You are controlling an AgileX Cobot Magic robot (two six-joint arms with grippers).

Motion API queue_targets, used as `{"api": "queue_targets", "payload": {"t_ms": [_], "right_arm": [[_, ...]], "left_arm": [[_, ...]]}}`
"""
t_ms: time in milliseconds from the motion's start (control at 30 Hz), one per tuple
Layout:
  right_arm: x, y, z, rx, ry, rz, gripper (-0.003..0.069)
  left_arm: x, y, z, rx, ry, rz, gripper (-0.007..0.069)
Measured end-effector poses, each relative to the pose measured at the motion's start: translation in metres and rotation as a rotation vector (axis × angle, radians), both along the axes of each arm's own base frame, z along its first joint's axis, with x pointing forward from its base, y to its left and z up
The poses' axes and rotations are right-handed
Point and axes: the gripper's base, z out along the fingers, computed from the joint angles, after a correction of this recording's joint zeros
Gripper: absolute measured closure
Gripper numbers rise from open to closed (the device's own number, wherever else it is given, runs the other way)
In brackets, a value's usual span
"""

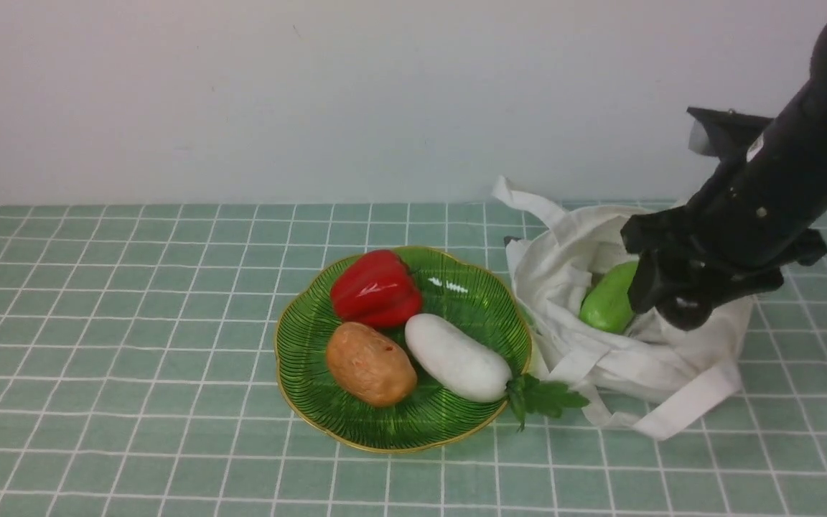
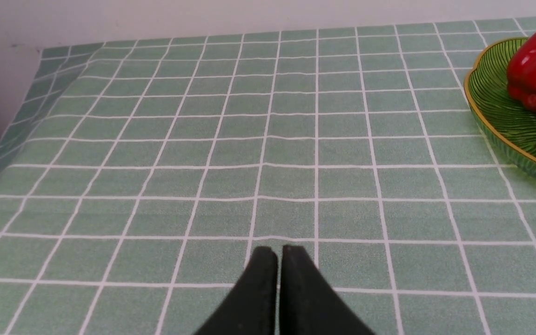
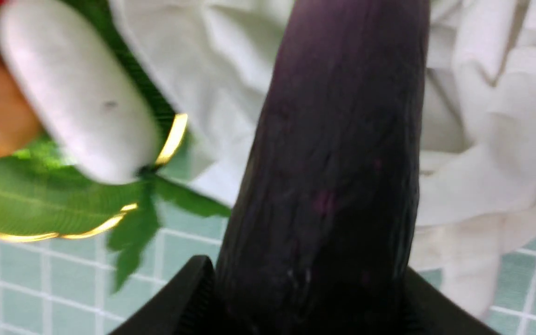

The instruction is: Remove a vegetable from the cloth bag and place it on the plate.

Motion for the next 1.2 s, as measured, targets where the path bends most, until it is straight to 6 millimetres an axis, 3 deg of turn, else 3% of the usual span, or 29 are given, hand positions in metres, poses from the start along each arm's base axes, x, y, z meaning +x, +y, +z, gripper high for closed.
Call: {"api": "queue_targets", "payload": {"t_ms": [67, 200, 267, 333, 400, 567, 633, 733, 833, 900, 1067, 1133, 1200], "right_arm": [[-0.003, 0.007, 0.004, 0.026, -0.017, 0.028, 0.0268], [-0.008, 0.052, 0.0, 0.107, -0.082, 0.202, 0.0268], [-0.009, 0.082, -0.013, 0.116, -0.115, 0.298, 0.0268], [-0.009, 0.092, -0.019, 0.115, -0.129, 0.321, 0.0268], [-0.01, 0.119, -0.037, 0.102, -0.154, 0.387, 0.0268], [-0.005, 0.146, -0.071, 0.059, -0.206, 0.437, 0.0268], [-0.002, 0.15, -0.078, 0.055, -0.215, 0.437, 0.0268], [0.001, 0.152, -0.087, 0.047, -0.214, 0.434, 0.0204], [0.001, 0.152, -0.088, 0.043, -0.216, 0.437, 0.005], [0.0, 0.151, -0.085, 0.041, -0.212, 0.443, -0.0001], [-0.003, 0.15, -0.059, 0.029, -0.196, 0.491, -0.0031], [0.002, 0.146, -0.03, 0.011, -0.209, 0.51, -0.0023], [0.005, 0.141, -0.015, -0.012, -0.204, 0.513, -0.0006]], "left_arm": [[0.0, 0.0, 0.0, 0.0, 0.0, 0.0, 0.0633], [0.0, 0.0, 0.0, 0.0, 0.0, 0.0, 0.0633], [0.0, 0.0, 0.0, 0.0, 0.0, 0.0, 0.0633], [0.0, 0.0, 0.0, 0.0, 0.0, 0.0, 0.0633], [0.0, 0.0, 0.0, 0.0, 0.0, 0.0, 0.0633], [0.0, 0.0, 0.0, 0.0, 0.0, 0.0, 0.0632], [0.0, 0.0, 0.0, 0.0, 0.0, 0.0, 0.0632], [0.0, 0.0, 0.0, 0.0, 0.0, 0.0, 0.0632], [0.0, 0.0, 0.0, 0.0, 0.0, 0.0, 0.0632], [0.0, 0.0, 0.0, 0.0, 0.0, 0.0, 0.0632], [0.0, 0.0, 0.0, 0.0, 0.0, 0.0, 0.0632], [0.0, 0.0, 0.0, 0.0, 0.0, 0.0, 0.0632], [0.0, 0.0, 0.0, 0.0, 0.0, 0.0, 0.0632]]}}
